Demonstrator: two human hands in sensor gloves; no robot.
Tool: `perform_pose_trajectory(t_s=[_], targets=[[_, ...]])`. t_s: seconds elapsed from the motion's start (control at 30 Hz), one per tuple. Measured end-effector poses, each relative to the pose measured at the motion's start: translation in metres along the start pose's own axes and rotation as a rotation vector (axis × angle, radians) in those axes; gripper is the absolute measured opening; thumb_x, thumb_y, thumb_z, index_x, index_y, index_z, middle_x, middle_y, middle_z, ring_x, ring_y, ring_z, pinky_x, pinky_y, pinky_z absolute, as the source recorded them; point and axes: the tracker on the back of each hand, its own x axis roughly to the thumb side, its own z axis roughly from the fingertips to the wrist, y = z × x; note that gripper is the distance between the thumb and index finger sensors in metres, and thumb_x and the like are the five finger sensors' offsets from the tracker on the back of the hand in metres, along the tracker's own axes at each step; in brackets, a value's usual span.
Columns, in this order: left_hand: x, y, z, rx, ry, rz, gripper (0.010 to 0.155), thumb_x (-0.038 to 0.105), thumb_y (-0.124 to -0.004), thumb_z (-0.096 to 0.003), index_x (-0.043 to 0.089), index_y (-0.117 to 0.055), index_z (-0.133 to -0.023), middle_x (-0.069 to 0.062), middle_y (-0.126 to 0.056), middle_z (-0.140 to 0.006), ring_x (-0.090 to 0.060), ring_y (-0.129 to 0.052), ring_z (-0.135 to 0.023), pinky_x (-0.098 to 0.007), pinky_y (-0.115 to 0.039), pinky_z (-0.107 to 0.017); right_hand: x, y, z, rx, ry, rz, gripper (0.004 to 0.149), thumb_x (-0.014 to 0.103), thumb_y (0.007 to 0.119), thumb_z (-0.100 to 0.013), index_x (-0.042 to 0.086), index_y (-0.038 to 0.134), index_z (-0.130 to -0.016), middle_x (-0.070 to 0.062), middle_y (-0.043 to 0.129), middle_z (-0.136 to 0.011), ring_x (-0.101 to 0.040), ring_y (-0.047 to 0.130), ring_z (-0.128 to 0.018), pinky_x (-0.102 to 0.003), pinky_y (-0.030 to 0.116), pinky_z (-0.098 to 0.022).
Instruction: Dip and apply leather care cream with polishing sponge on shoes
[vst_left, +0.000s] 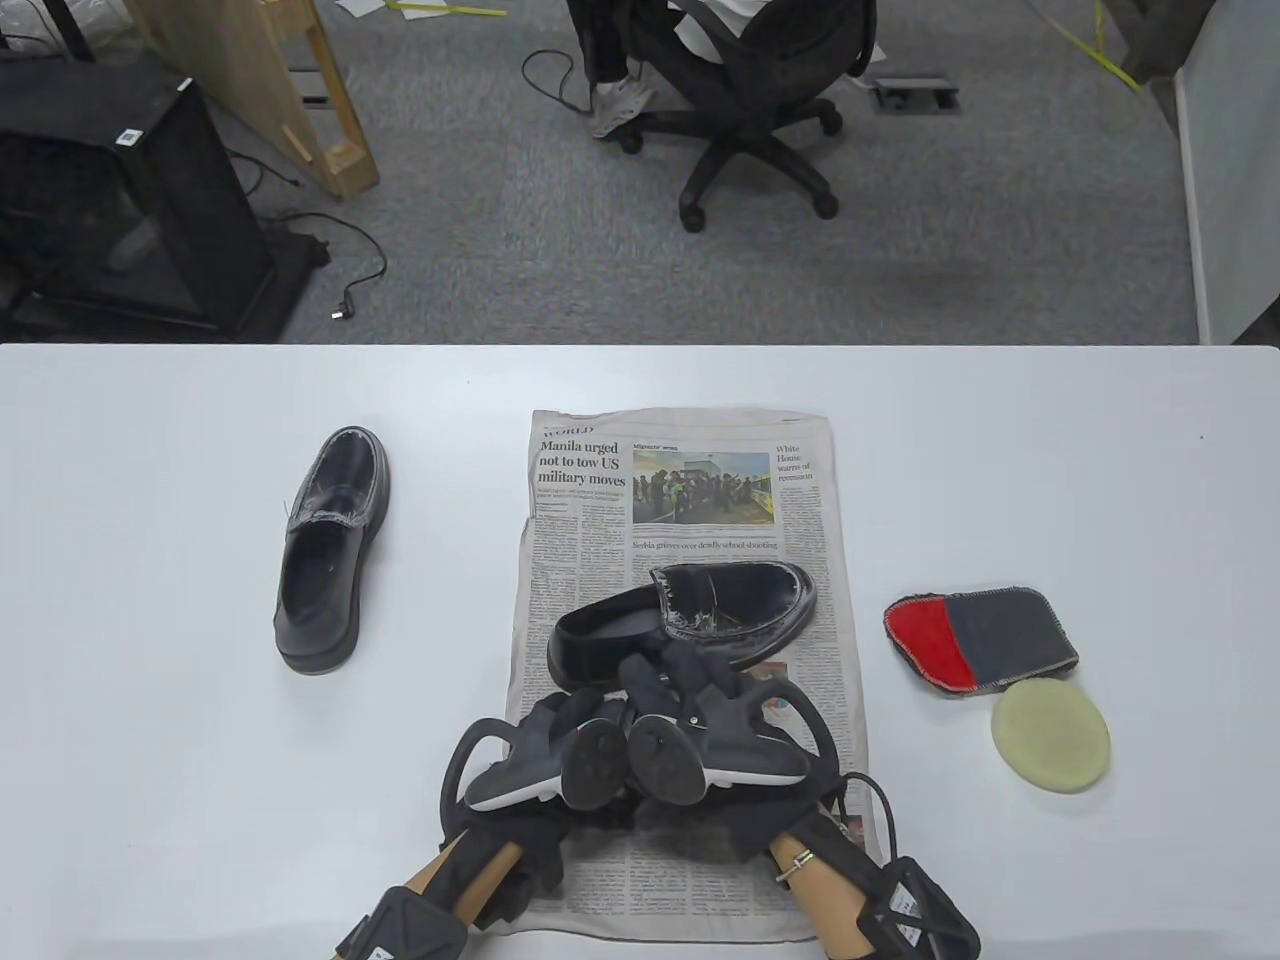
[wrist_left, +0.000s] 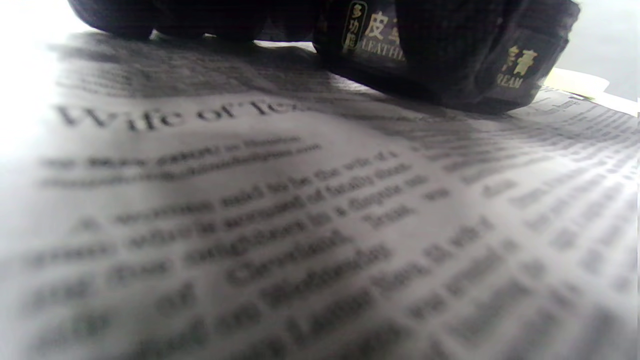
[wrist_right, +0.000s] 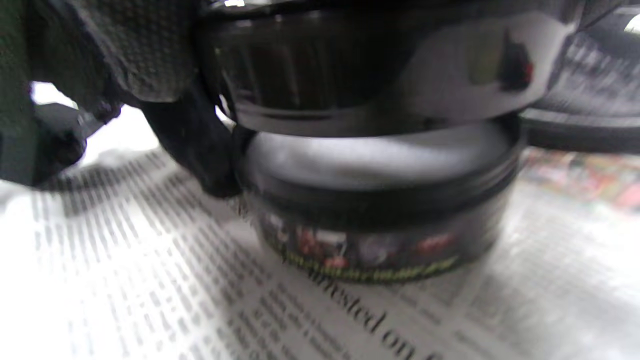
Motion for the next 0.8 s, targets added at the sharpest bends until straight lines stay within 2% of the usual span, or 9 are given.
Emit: perform_pose_trajectory(t_s=[0.13,0.23,0.3,0.4,0.5,0.63,0.8], targets=[[0.0,0.0,0.0,0.0,-0.001,0.001,0.101,0.054,-0.081,-0.0463,0.001,-0.035,-0.118,-0.037,-0.035,-0.119,-0.063,-0.037,-0.1,-0.072,-0.047,-0.071,-0.041,-0.015,0.042,-0.065,0.136,-0.018,0.118,0.069,0.076,-0.038,0.004,0.021,-0.12,-0.049,0.032,-0.113,-0.074,0.048,-0.094,-0.078,0.059,-0.064],[0.0,0.0,0.0,-0.004,0.0,-0.006,0.101,0.054,-0.081,-0.0462,0.0,-0.034,-0.118,-0.038,-0.035,-0.119,-0.063,-0.037,-0.1,-0.073,-0.047,-0.07,-0.079,-0.004,0.067,-0.047,0.294,-0.066,0.117,0.068,0.078,-0.036,0.003,0.029,-0.12,-0.05,0.037,-0.112,-0.075,0.052,-0.092,-0.079,0.061,-0.062],[0.0,0.0,0.0,-0.004,0.0,-0.008,0.101,0.054,-0.081,-0.0463,0.0,-0.034,-0.118,-0.038,-0.034,-0.119,-0.063,-0.037,-0.1,-0.073,-0.047,-0.07,-0.105,0.013,0.078,-0.016,0.389,-0.121,0.117,0.067,0.08,-0.035,0.001,0.033,-0.12,-0.051,0.04,-0.111,-0.076,0.054,-0.091,-0.08,0.062,-0.06],[0.0,0.0,0.0,-0.003,0.0,-0.008,0.101,0.054,-0.081,-0.0462,0.0,-0.034,-0.118,-0.038,-0.034,-0.119,-0.063,-0.037,-0.1,-0.073,-0.047,-0.07,-0.131,0.039,0.084,0.052,0.482,-0.172,0.117,0.066,0.081,-0.034,0.0,0.035,-0.119,-0.052,0.041,-0.11,-0.077,0.055,-0.089,-0.08,0.061,-0.059],[0.001,0.0,0.0,-0.005,0.0,-0.008,0.101,0.054,-0.081,-0.0462,0.0,-0.034,-0.118,-0.038,-0.034,-0.119,-0.063,-0.037,-0.1,-0.073,-0.047,-0.07,-0.145,0.057,0.083,0.157,0.578,-0.129,0.117,0.064,0.084,-0.032,-0.001,0.037,-0.118,-0.052,0.042,-0.109,-0.077,0.054,-0.089,-0.081,0.06,-0.059],[0.0,0.0,0.001,-0.005,-0.004,-0.006,0.102,0.054,-0.081,-0.0462,0.0,-0.034,-0.118,-0.038,-0.034,-0.119,-0.063,-0.037,-0.1,-0.073,-0.046,-0.07,-0.149,0.068,0.08,0.218,0.621,-0.1,0.117,0.062,0.086,-0.03,0.0,0.037,-0.118,-0.051,0.041,-0.109,-0.076,0.053,-0.091,-0.08,0.058,-0.059],[-0.004,0.005,0.002,-0.033,-0.04,0.037,0.106,0.056,-0.081,-0.0445,-0.002,-0.031,-0.119,-0.039,-0.034,-0.12,-0.064,-0.038,-0.1,-0.073,-0.047,-0.07,-0.152,0.072,0.08,0.239,0.651,-0.085,0.117,0.059,0.086,-0.03,0.002,0.032,-0.117,-0.047,0.04,-0.111,-0.072,0.05,-0.095,-0.076,0.058,-0.062]])
